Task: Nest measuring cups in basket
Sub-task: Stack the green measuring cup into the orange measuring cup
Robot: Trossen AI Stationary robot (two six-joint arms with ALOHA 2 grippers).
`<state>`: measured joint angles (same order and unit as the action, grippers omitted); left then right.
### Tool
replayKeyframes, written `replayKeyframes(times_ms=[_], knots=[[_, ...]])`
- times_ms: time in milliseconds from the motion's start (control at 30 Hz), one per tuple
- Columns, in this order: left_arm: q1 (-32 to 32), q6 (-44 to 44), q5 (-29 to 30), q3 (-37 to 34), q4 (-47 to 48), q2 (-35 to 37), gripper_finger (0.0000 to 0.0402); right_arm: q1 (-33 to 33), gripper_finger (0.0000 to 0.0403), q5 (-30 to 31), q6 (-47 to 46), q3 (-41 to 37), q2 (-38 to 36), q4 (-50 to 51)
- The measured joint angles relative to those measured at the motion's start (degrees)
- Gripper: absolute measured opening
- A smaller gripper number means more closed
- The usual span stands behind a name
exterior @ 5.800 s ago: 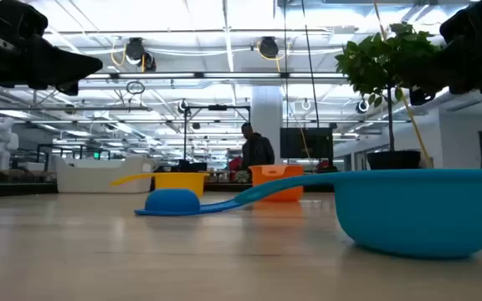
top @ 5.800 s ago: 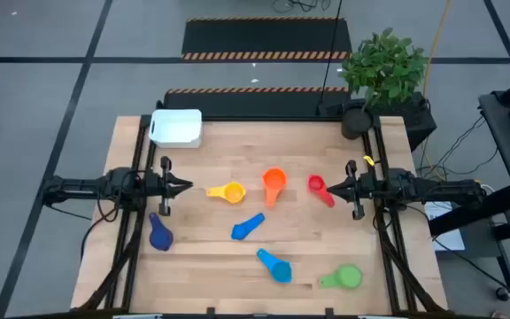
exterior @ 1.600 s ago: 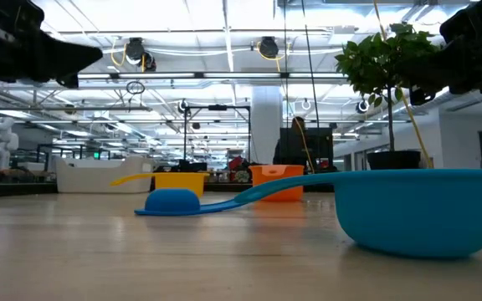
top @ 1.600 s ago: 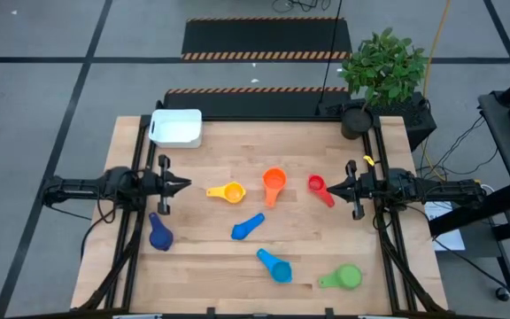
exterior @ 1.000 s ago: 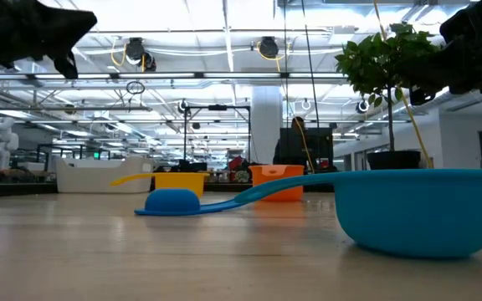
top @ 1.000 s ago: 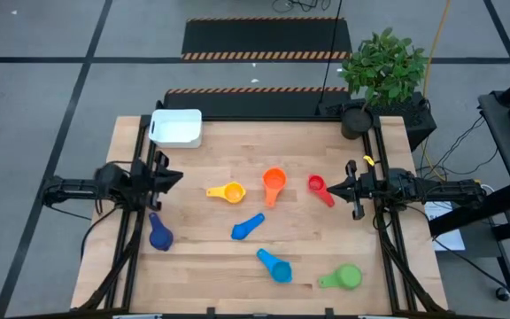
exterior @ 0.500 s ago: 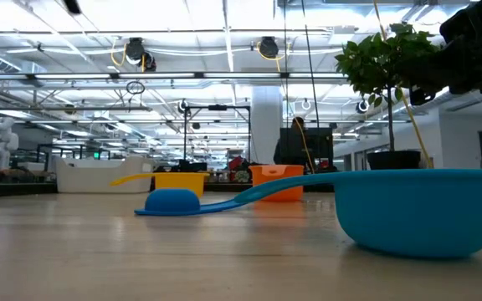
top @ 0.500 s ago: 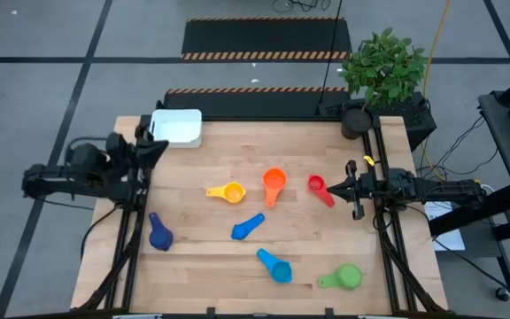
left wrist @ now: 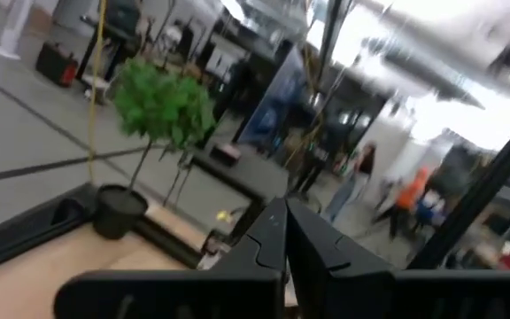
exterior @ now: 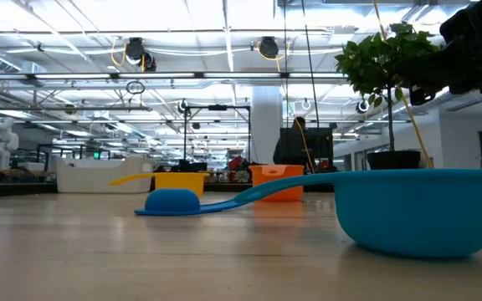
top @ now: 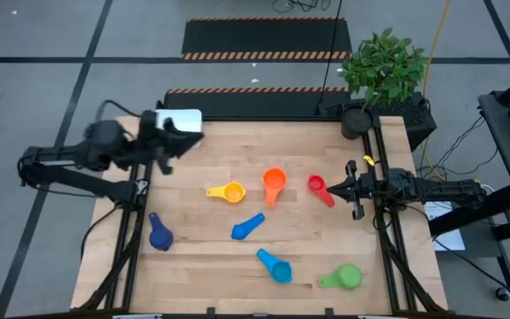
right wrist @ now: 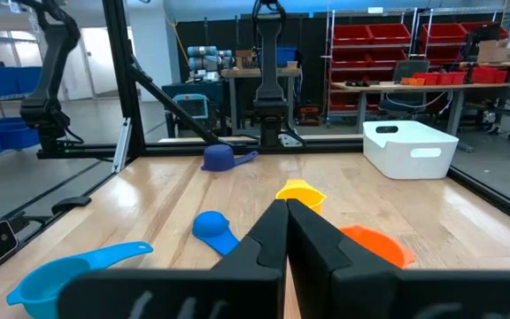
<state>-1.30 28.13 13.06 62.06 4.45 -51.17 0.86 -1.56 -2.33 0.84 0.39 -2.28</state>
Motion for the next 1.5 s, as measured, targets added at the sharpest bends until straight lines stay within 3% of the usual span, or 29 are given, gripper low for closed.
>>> replayKeyframes(times_ms=[233,433,633,733,800,933,1067,1300,1500], knots=[[0.0,-0.63,-5.02,3.28,2.18,-6.19,0.0003,-0.02,0.0,-0.01,-1.6,0.0,0.02,-0.9],[0.12,-1.81,-5.56,3.28,4.41,-6.67,0.0019,-0.02,0.0,-0.02,-20.43,-0.01,0.04,-8.57],[1.41,-4.94,-5.61,3.28,5.58,-6.43,0.0008,0.0,0.0,5.95,-56.28,-0.02,0.48,-21.65],[2.12,-5.35,-5.66,3.28,6.24,-6.45,0.0004,0.0,0.0,6.08,-59.54,1.05,1.74,-27.45],[2.67,-5.37,-5.69,3.28,6.6,-6.45,0.0005,0.08,0.0,5.93,-60.88,3.43,3.73,-24.73],[3.09,-5.13,-5.68,3.28,7.71,-6.45,0.0021,1.75,0.0,5.78,-60.24,16.92,13.62,-11.95],[3.21,-5.12,-5.67,3.28,10.12,-6.45,0.0031,4.04,0.0,2.08,-58.6,32.32,30.17,-0.7],[3.15,-3.62,-5.68,3.28,13.92,-6.45,0.0032,8.17,0.0,-11.12,-59.82,55.51,58.09,18.86],[3.09,-1.98,-8.84,3.28,15.59,-6.45,0.0033,11.82,0.0019,-24.47,-57.65,62.82,72.48,22.72]])
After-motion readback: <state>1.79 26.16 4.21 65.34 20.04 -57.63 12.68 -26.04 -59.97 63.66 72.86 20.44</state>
